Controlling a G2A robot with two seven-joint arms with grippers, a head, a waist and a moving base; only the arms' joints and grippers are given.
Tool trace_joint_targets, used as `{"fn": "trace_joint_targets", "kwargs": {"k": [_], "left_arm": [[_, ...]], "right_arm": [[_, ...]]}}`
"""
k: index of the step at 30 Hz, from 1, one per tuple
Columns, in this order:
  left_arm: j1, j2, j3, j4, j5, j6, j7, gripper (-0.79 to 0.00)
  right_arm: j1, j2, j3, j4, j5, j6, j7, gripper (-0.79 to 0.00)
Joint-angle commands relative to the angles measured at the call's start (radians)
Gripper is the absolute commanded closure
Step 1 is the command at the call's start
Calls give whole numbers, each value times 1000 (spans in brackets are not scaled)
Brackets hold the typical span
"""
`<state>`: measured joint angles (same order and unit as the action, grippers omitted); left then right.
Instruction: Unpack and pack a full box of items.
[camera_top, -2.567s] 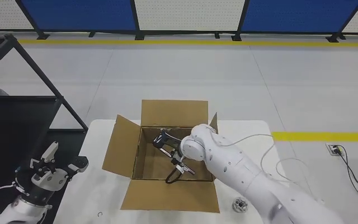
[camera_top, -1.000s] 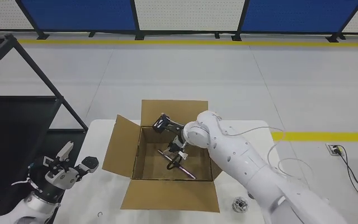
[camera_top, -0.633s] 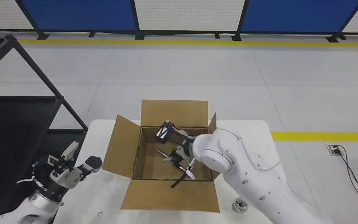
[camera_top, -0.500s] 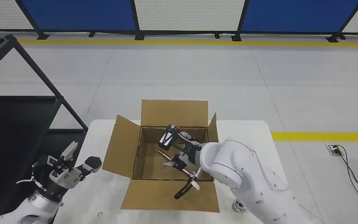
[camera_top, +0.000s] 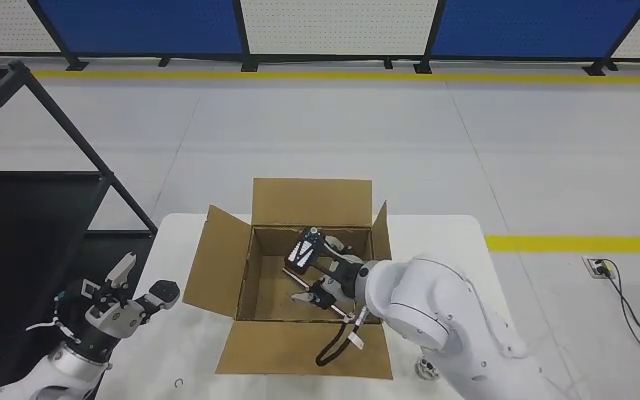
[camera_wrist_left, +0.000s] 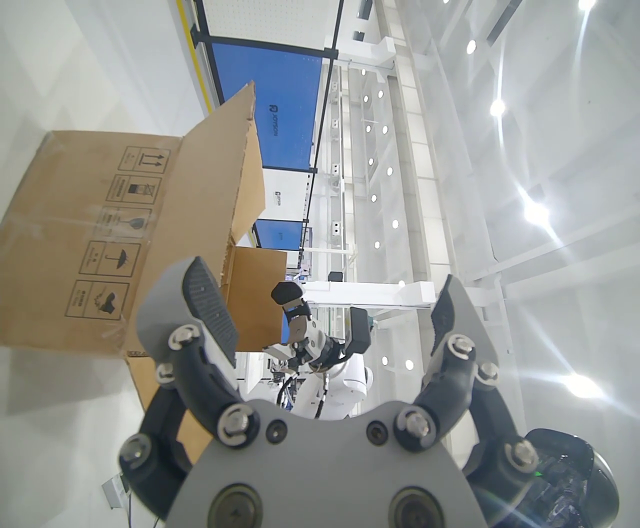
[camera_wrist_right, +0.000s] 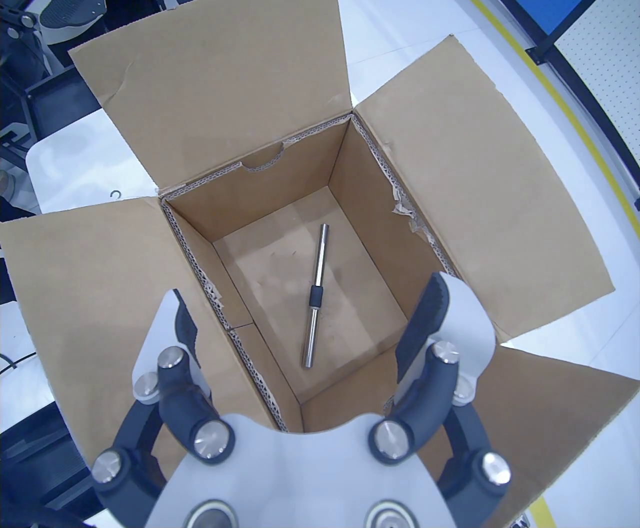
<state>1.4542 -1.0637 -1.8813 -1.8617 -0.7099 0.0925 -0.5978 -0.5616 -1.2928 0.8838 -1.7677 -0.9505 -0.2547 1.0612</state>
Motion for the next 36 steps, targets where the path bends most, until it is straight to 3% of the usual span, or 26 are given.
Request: {"fn": "trace_joint_targets", "kwargs": {"k": [1, 6, 13, 25, 36], "left_arm": [[3, -1, 3, -1, -2, 1, 8, -785], [-4, -1, 5, 6, -38, 25, 3, -785], [-44, -3, 28, 11, -90, 44, 14, -785], [-105, 0, 58, 17, -99, 61, -6, -785], [-105, 0, 58, 17, -99, 61, -6, -785]], "right_arm": [[-17, 5, 31, -50, 19, -30, -45, -785], [-123, 37, 168, -246, 25, -79, -34, -785], [-427, 89, 439, -576, 21, -124, 23, -785], [-904, 128, 854, -582, 72, -289, -130, -785], [-904, 128, 854, -582, 72, -289, -130, -785]]}}
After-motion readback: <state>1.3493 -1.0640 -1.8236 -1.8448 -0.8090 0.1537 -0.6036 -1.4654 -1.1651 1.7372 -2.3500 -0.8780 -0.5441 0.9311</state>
